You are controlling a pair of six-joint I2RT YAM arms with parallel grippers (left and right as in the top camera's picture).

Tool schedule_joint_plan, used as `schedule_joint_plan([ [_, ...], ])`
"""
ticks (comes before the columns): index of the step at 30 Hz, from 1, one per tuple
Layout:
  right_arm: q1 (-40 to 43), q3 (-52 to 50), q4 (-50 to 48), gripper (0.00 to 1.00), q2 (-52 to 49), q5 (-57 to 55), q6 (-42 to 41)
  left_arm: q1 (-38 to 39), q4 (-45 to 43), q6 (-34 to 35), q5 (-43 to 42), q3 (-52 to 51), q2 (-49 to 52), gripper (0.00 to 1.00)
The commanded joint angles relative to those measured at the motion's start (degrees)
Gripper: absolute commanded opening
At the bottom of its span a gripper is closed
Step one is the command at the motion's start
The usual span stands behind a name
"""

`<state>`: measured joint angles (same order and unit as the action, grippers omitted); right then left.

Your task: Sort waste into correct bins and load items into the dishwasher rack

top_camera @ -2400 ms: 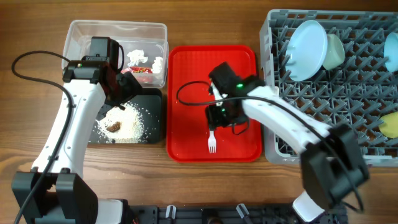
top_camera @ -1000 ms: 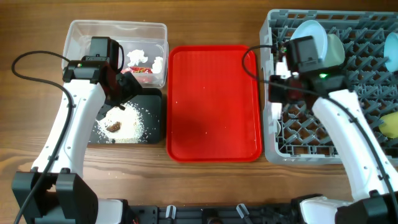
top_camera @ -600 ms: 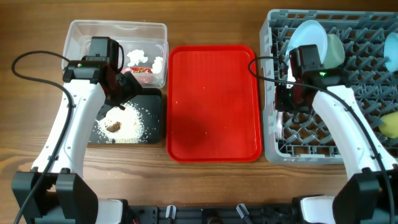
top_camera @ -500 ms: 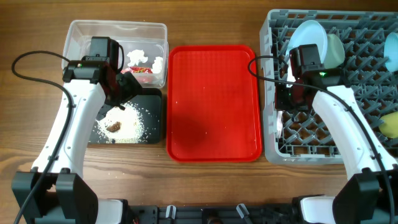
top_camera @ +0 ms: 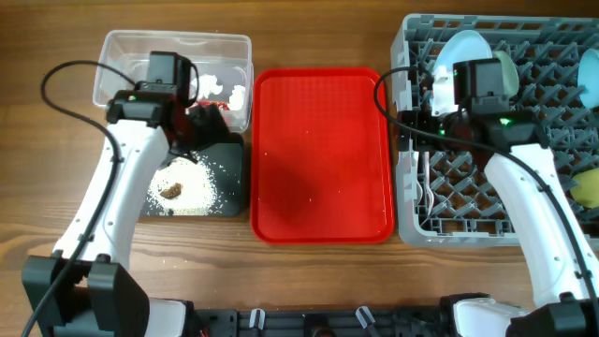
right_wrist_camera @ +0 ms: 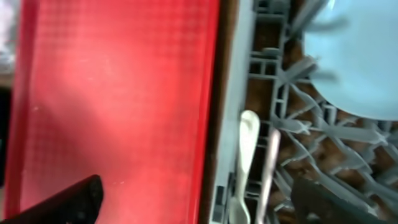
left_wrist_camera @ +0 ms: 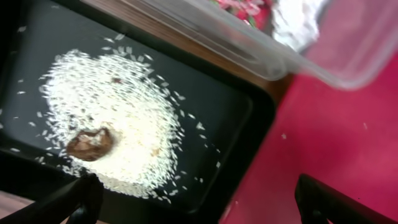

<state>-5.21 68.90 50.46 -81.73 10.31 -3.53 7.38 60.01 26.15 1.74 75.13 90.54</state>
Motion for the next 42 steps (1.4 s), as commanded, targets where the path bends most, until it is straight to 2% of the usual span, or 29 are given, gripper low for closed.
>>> schedule_joint_plan([
  [1, 1.86, 0.83, 2.16, 1.0, 0.61, 4.46, -0.2, 1.33, 4.48, -3.3, -1.29, -0.09, -0.63, 1.0],
  [7, 4.28, 0.11, 5.09, 1.0, 4.57, 4.39, -0.92, 1.44, 9.03, -3.45, -1.29, -3.3, -1.66, 1.0],
  [12, 4.76, -5.33, 2.95, 0.99, 14.23, 3.76, 0.17, 2.51, 1.84, -3.45, -3.87, -13.07, -10.1, 1.0],
  [15, 4.76, -10.99, 0.0, 1.0, 22.12, 3.74, 0.61, 3.85, -2.49, -3.45, -4.28, -18.78, -18.8, 1.0],
  [17, 4.76, -15.43, -2.36, 1.0, 29.09, 3.74, 0.74, 4.92, -4.44, -3.41, -3.93, -22.71, -28.39, 1.0],
  [20, 4.76, -20.5, -3.45, 1.0, 39.95, 3.74, 0.35, 5.05, -4.0, -0.02, -0.42, -26.01, -42.82, 1.0],
  [24, 4.76, -21.81, -2.36, 1.0, 46.18, 3.76, 0.35, 5.05, -3.74, -0.02, -0.2, -26.29, -53.72, 1.0],
  [32, 4.76, -21.81, -1.73, 1.0, 47.74, 3.76, 0.37, 5.05, -3.15, -0.04, -0.17, -26.29, -66.12, 1.0],
  [39, 4.76, -21.81, -1.53, 1.0, 47.17, 3.48, 0.48, 5.05, -1.75, -0.02, -0.17, -26.29, -66.99, 1.0],
  [42, 4.76, -21.81, -1.07, 1.0, 47.15, -2.58, 0.52, 5.05, -1.7, -0.02, -0.17, -26.29, -66.97, 1.0],
])
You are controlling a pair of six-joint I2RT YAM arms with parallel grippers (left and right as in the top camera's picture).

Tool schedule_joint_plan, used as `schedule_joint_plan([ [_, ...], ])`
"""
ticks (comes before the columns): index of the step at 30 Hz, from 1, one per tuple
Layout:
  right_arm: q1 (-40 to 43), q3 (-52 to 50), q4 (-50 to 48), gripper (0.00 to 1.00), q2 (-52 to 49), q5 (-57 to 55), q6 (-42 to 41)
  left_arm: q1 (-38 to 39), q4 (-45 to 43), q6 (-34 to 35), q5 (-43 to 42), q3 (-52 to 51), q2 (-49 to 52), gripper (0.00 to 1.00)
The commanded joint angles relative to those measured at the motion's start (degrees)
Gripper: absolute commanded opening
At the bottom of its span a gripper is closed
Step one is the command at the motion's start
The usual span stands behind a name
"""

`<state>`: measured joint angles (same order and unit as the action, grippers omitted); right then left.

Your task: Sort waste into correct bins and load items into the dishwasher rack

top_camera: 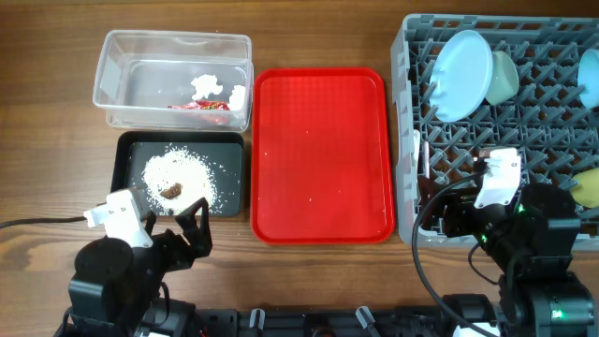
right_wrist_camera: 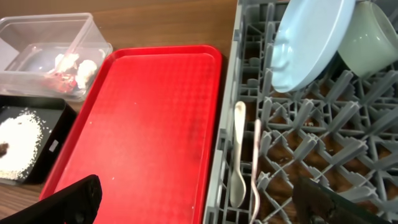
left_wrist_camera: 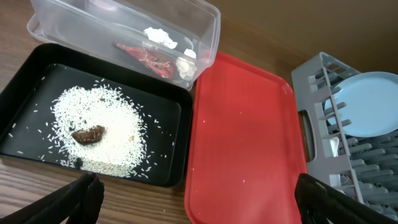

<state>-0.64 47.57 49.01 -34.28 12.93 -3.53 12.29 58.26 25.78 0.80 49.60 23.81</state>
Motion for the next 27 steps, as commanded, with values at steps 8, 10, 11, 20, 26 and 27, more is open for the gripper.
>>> schedule_joint_plan([
  [8, 0.2, -2.99, -6.21, 1.0, 2.54, -9.11, 0.81, 0.13, 0.04, 0.35, 0.76, -0.76, -0.24, 1.0],
  [10, 0.2, -6.91, -11.89, 1.0, 6.36, -9.09, 1.01, 0.13, 0.04, 0.33, 0.76, -0.76, -0.24, 1.0],
  [11, 0.2, -9.51, -14.64, 1.0, 8.74, -9.07, 0.98, 0.13, 0.04, 0.33, 0.76, -0.76, -0.24, 1.0],
  [20, 0.2, -32.22, -40.87, 1.0, 28.39, -9.16, 2.01, 0.13, 0.04, 0.33, 0.76, -0.76, -0.24, 1.0],
  [26, 0.2, -42.91, -54.14, 1.0, 33.35, -9.07, 4.57, 0.13, 0.04, 0.35, 0.76, -0.76, -0.24, 1.0],
  [27, 0.2, -44.48, -56.46, 1.0, 34.01, -9.05, 5.53, 0.13, 0.04, 0.33, 0.76, -0.76, -0.24, 1.0],
])
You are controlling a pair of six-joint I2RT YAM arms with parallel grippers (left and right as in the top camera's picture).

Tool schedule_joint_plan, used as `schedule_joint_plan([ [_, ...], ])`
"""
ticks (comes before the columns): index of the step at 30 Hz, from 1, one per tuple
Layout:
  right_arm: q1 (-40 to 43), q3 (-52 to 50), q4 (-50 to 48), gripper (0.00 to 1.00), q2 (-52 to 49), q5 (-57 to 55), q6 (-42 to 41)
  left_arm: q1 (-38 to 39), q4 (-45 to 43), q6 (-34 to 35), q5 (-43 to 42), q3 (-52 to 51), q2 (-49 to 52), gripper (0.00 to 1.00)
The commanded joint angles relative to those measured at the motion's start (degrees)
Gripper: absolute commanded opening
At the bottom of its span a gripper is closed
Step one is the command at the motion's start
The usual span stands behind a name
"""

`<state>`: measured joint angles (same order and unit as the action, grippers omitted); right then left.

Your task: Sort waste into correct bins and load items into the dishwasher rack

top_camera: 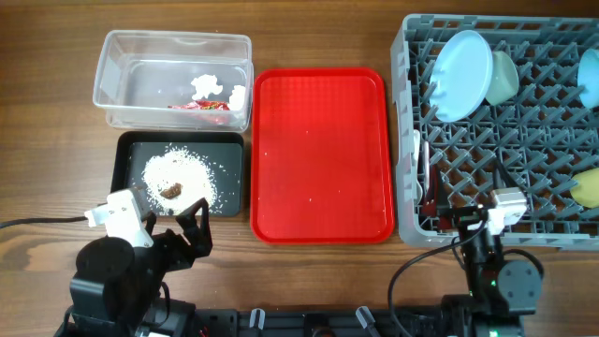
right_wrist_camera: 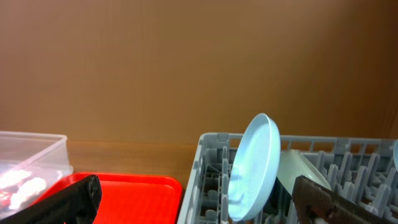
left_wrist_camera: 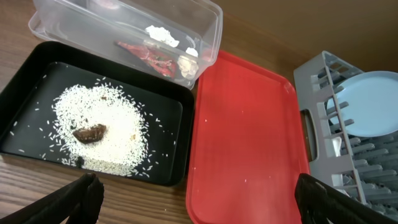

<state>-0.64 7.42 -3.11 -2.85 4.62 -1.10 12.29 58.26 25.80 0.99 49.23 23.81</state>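
The red tray (top_camera: 321, 154) lies bare mid-table. Behind the black tray (top_camera: 231, 178), which holds white rice and a brown scrap (top_camera: 170, 190), the clear bin (top_camera: 122, 65) contains a red wrapper (top_camera: 201, 105) and white paper. The grey dishwasher rack (top_camera: 408, 112) on the right carries a light blue plate (top_camera: 463, 61), a pale green cup (top_camera: 504, 75) and cutlery (top_camera: 420, 154). My left gripper (top_camera: 168, 229) is pulled back at the table's front left, open and empty (left_wrist_camera: 196, 199). At the front right, my right gripper (top_camera: 475, 220) is open and empty too (right_wrist_camera: 196, 199).
A yellow-green item (top_camera: 588, 187) and a light blue dish (top_camera: 591, 75) sit at the rack's right side. The right wrist view looks level across the rack toward a brown wall. Bare wood surrounds the trays.
My right arm has drawn further back to the front edge, and its camera now looks level over the rack instead of down into it. The left arm has hardly shifted.
First my left gripper hung over the black tray beside the clear bin, and my right one over the rack's left edge by the cutlery. Then both were open and pulled back at the table's front. Now the right sits lower still.
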Motion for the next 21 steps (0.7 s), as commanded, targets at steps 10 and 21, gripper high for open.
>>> schedule_joint_plan([
  [10, 0.2, -7.13, -0.61, 1.0, 2.69, -0.22, 15.21, 0.13, 0.04, 0.31, 0.57, -0.39, -0.24, 1.0],
  [21, 0.2, -7.13, 2.99, 1.0, 2.58, -0.31, 9.99, 0.13, 0.04, 0.31, 0.57, -0.39, -0.24, 1.0],
])
